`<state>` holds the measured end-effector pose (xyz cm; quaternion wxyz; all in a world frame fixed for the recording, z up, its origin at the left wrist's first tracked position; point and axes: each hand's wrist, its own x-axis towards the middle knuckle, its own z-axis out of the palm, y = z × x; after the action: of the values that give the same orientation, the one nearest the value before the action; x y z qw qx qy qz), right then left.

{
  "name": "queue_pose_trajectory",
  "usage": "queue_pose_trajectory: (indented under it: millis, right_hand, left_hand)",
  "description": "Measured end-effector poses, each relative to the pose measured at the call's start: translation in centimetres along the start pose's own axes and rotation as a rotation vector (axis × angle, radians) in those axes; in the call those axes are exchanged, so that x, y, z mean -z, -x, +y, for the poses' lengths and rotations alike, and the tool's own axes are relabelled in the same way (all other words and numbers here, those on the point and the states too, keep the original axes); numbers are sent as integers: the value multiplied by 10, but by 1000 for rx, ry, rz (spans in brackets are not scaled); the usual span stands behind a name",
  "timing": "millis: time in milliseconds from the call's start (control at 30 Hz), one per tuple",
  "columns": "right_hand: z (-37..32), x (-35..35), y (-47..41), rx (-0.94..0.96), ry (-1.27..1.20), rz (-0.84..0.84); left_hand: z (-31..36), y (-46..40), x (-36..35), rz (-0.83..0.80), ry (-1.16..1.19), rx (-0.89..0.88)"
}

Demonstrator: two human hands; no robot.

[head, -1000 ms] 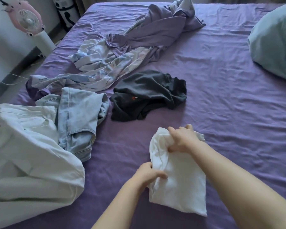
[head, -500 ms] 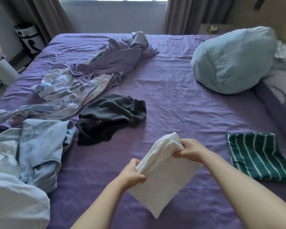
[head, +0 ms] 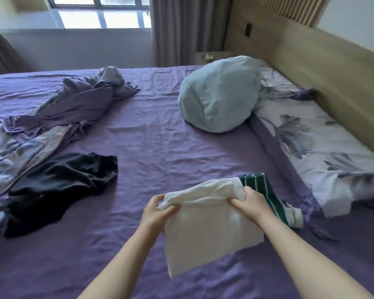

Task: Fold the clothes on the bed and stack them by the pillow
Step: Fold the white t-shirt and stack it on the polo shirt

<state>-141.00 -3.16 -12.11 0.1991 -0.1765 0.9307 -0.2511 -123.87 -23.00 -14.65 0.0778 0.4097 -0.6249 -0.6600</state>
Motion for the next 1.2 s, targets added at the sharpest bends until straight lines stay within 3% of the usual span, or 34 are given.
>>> queue_pose_trajectory:
  millis: [267,500,600,667,767,900,1200]
  right_hand:
    - [94,72,-47,-31,71,82]
    - [151,88,-102,-56,81,132]
    - [165,76,-115,-64,182,119]
    - [175,61,-114,49,389,131]
    - [193,26,-106,220,519,90]
    - [199,-12,-109,344,618,46]
    - [207,-38,-129,189,657,-146]
  left_hand:
    - [17,-31,-130,34,-85,-41]
    - [9,-79,-208,121,-202,-103]
    - [-5,-93,-230,188,-433,-175]
    - [-21,-91,-239,269,-772,-373]
    - [-51,-82,-259,106,-1078,-586]
    - [-81,-88,-274,-27,-1261,-547]
    - [-99,-112,-279,-172,-1350,-512]
